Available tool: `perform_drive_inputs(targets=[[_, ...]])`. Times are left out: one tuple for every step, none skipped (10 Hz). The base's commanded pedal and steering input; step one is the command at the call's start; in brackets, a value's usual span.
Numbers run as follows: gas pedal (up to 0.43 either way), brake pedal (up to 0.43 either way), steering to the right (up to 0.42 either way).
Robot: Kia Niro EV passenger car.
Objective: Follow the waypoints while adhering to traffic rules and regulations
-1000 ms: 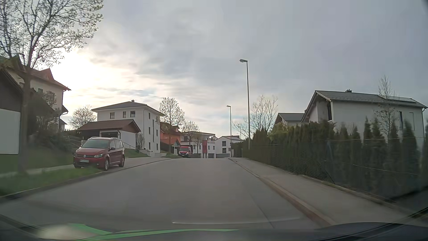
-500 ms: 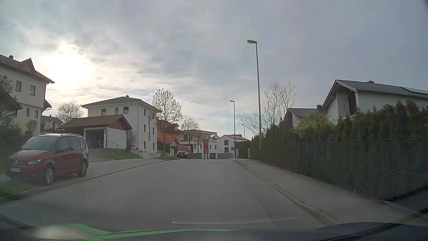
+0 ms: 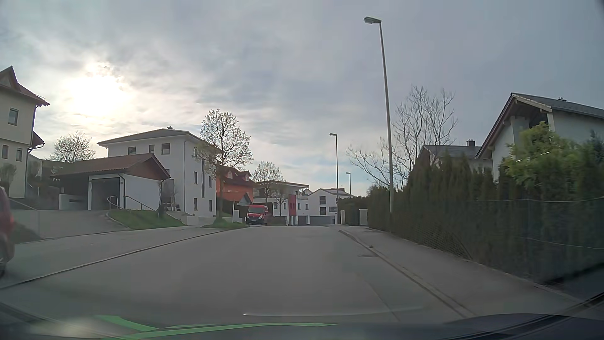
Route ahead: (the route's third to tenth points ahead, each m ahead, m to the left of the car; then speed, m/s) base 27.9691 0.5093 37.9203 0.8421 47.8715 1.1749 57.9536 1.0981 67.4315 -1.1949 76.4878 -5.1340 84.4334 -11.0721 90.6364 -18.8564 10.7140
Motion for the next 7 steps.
perform_drive_inputs(targets=[[0.118,0.0,-0.006],[0.118,0.0,-0.006],[0.118,0.0,-0.004],[0.118,0.0,-0.002],[0.118,0.0,-0.002],[0.118,0.0,-0.002],[0.118,0.0,-0.002]])
